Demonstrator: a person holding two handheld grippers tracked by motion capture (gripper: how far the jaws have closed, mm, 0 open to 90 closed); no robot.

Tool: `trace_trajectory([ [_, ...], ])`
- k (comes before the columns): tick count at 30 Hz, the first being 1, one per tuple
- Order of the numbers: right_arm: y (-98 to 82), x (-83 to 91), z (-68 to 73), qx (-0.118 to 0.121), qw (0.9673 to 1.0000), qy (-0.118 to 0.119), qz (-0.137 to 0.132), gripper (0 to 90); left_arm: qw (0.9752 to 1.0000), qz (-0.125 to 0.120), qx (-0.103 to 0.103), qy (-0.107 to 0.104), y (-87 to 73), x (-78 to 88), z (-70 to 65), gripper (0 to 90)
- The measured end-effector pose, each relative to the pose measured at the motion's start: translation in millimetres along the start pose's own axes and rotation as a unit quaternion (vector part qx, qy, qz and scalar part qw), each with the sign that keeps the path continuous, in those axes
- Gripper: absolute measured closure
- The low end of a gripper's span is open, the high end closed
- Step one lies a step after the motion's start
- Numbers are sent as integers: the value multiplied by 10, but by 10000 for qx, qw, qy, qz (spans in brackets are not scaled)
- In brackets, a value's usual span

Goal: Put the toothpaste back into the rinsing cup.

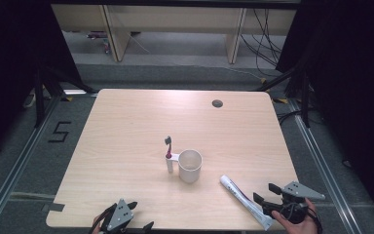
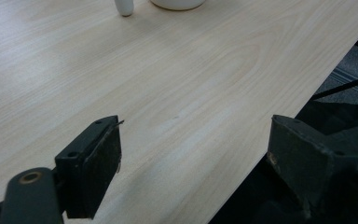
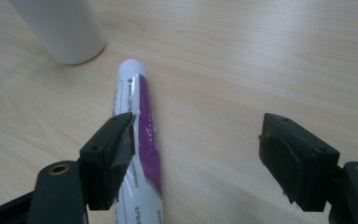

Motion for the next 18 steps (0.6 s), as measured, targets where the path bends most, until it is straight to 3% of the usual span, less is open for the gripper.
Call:
trace_trajectory([
  [2,3,6,-1,-31,10000,20,-15,279,9999,96,-130,17,-17,5,15,165],
  [4,8,19,46,-304,9995,69,-7,284,9998,108,-151,36,-29,-17,16,165],
  [5,14,18,45,-285,9996,58,-23,289,9997,164,-178,42,-39,-12,16,165],
  [6,40,16,65,-222,9995,202,-102,296,9997,163,-178,36,-40,-16,10,165],
  [7,57,28,98,-302,9993,171,-111,303,9996,177,-197,30,-42,-13,6,165],
  [8,72,33,87,-109,9997,174,-135,311,9995,179,-250,41,-43,-16,12,165],
  [9,84,40,128,-160,9995,227,-127,335,9997,151,-209,43,-41,-22,4,165],
  [10,99,50,125,-23,9996,237,-160,373,9997,124,-187,3,-41,-22,-11,165],
  [11,108,69,189,-126,9992,359,-130,393,9996,155,-224,21,-48,-17,-2,165],
  [14,136,72,264,87,9983,568,-131,457,9995,187,-263,76,-53,-11,21,165],
  [15,130,74,321,-40,9977,674,-77,475,9996,164,-238,56,-50,-13,14,165],
  [18,124,60,416,172,9962,858,-7,560,9994,196,-274,70,-54,-7,20,166],
])
Point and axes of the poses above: each handheld gripper's, and its own axes: x roughly backward along the jaws, y roughly out of its top, z roughly to its left, the point moved 10 cm from there along -x, roughly forward along the jaws, and after that the axes turned 6 degrees about x, right-handed, at the moved point
